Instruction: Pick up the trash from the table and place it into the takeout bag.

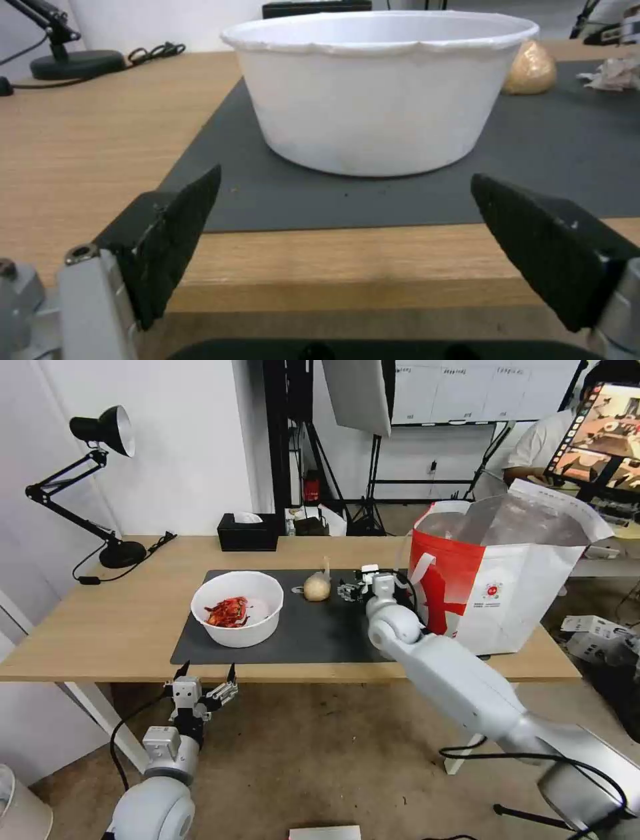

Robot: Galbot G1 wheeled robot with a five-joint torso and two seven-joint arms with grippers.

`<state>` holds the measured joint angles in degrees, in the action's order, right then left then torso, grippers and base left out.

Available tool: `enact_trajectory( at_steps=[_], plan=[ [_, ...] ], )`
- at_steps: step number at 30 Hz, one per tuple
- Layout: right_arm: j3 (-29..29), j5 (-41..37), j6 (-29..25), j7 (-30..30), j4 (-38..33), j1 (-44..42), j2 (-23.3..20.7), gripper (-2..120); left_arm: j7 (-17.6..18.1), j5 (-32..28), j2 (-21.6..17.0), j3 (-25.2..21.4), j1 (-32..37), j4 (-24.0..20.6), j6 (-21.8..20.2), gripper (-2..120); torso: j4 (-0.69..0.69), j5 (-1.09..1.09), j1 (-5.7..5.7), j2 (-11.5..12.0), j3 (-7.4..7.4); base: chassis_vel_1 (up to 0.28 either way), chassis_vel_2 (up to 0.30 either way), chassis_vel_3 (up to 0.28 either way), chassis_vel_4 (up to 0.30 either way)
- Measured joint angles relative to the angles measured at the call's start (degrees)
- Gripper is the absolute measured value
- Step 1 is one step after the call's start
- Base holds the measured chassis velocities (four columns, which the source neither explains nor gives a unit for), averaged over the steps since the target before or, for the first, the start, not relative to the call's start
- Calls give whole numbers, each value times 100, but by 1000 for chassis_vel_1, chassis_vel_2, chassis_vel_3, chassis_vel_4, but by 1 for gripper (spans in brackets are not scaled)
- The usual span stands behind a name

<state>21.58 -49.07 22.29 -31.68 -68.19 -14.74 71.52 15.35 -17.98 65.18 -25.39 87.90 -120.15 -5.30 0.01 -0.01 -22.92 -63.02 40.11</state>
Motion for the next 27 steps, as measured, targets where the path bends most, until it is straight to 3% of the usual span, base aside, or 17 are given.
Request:
enact_trajectory(
  at_steps=[10,19,27],
  plan=[
    [-72,-144,338,-413,606,158,529,100,-1,-33,-27,-26,-11,38,7,100,-1,0,0,0,0,0,0,0,0],
    [-178,-339,339,-492,669,110,621,100,-2,-46,1,43,-107,84,14,100,-1,0,0,-1,-1,0,0,0,0],
    [-317,-444,289,-637,608,-80,656,72,-1,-37,13,78,-109,100,14,100,1,1,2,-1,-2,0,0,0,0]
  ],
)
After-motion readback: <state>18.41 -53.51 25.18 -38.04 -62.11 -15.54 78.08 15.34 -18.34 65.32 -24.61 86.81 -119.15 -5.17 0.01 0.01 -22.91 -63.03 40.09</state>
